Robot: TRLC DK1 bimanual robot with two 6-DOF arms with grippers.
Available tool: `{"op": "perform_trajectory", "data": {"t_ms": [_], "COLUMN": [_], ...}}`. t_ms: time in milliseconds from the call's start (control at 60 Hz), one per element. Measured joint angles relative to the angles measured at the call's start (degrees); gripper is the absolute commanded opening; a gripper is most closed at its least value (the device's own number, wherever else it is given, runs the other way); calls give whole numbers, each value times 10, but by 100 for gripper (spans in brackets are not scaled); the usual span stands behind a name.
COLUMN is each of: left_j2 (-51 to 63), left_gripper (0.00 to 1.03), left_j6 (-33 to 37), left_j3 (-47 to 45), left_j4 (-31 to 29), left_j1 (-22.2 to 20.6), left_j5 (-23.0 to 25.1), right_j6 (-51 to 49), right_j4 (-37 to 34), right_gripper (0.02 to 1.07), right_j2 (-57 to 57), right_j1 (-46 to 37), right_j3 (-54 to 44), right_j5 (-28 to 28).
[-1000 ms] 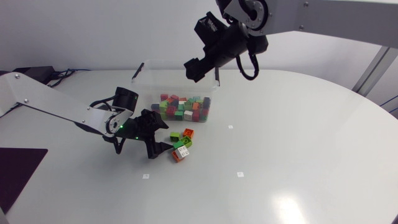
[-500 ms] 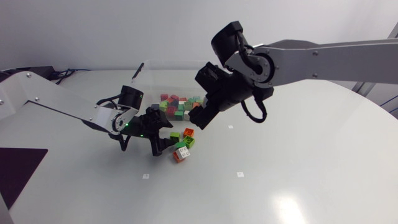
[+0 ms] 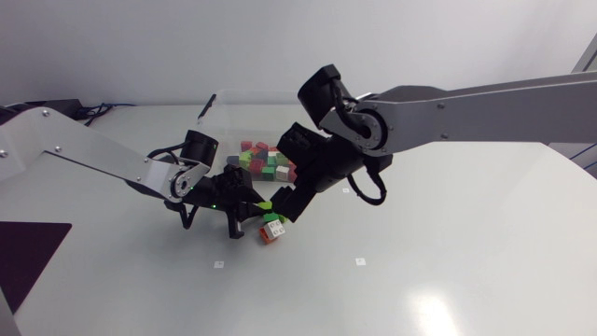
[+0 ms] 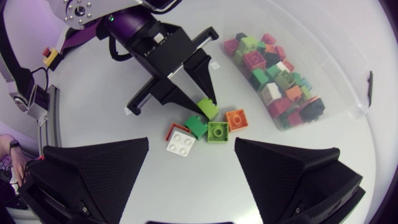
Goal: Place the duplo bricks in the container
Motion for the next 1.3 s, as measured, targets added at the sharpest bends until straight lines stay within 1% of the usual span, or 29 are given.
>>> {"op": "perform_trajectory", "data": {"t_ms": [100,267,567,733,800,983,1117,1233,1300], "left_j2": [-14,-42,-141,-193,-216,-282,-308,-316,-318], "left_gripper": [22,22,22,22,22,22,22,22,22], "left_j6": [7,8,8,8,7,-10,-27,-46,-60], "left_j3": [-16,-43,-86,-97,-98,-98,-96,-92,-88], "left_j4": [-4,-9,-17,-34,-41,-51,-56,-61,-62], "left_j1": [0,5,53,85,95,111,119,121,121], "left_j5": [0,0,1,10,11,20,26,26,27], "right_j6": [0,5,30,33,35,37,39,43,43], "right_j4": [-21,-35,-47,-67,-81,-100,-115,-125,-129], "right_gripper": [102,102,100,100,97,97,93,92,84], "right_j2": [22,55,103,127,136,153,176,189,195], "right_j1": [-2,-4,-9,-9,-9,-12,-12,-11,-11], "right_j3": [0,2,41,66,78,104,123,130,137], "right_j5": [-33,-47,-61,-68,-73,-77,-77,-78,-78]}}
